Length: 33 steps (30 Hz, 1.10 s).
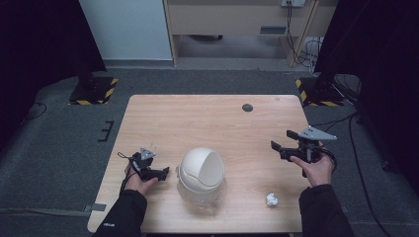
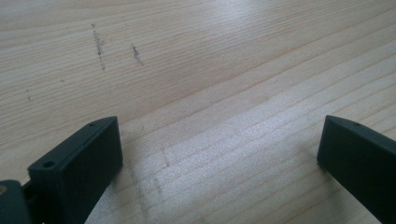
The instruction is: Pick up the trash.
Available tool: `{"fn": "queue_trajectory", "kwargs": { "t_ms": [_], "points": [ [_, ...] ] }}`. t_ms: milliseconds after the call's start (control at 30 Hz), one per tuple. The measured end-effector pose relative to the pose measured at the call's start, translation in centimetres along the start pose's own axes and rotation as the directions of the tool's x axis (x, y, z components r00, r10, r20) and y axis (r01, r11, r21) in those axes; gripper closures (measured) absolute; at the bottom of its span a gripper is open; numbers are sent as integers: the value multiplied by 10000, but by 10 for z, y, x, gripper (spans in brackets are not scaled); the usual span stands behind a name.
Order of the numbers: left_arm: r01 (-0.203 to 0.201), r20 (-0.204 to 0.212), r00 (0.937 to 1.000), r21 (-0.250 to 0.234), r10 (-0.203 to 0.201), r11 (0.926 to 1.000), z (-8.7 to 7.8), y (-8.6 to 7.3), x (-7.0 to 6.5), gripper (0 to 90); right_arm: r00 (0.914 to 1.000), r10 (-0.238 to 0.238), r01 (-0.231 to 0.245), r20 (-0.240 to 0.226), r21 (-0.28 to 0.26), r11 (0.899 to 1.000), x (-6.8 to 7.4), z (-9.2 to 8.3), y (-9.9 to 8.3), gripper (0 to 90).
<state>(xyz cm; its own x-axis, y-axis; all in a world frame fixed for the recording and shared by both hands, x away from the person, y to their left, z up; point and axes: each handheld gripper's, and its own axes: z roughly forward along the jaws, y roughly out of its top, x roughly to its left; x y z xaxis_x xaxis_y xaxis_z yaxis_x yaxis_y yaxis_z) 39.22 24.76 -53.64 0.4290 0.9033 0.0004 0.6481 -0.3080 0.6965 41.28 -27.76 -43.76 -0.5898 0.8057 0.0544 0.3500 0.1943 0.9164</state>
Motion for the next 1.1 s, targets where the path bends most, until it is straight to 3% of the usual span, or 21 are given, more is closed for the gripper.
{"fn": "queue_trajectory", "kwargs": {
  "t_ms": [233, 500, 800, 967, 1100],
  "points": [
    [1, -1, 10000, 0, -1, 10000, 0, 0, 0, 0, 9995, -144, 128, -274, -571, 9983, 12, -10, 21, 162],
    [-1, -1, 10000, 0, 1, 10000, 0, 0, 0, 0, 9976, 205, -293, -665, -1347, 9905, 25, -19, 38, 151],
    [2, 0, 10000, -2, -2, 10000, 0, 0, 0, 0, 9910, -172, -86, -1331, -1912, 9815, 52, -30, 65, 141],
    [1, 0, 10000, -2, -1, 10000, 0, 0, 0, 0, 9863, -440, 121, -1592, -1958, 9806, 63, -29, 72, 140],
    [2, 0, 10000, -1, -2, 10000, 0, 0, 0, 0, 9771, -851, 473, -1948, -1911, 9804, 79, -23, 78, 143]
  ]
}}
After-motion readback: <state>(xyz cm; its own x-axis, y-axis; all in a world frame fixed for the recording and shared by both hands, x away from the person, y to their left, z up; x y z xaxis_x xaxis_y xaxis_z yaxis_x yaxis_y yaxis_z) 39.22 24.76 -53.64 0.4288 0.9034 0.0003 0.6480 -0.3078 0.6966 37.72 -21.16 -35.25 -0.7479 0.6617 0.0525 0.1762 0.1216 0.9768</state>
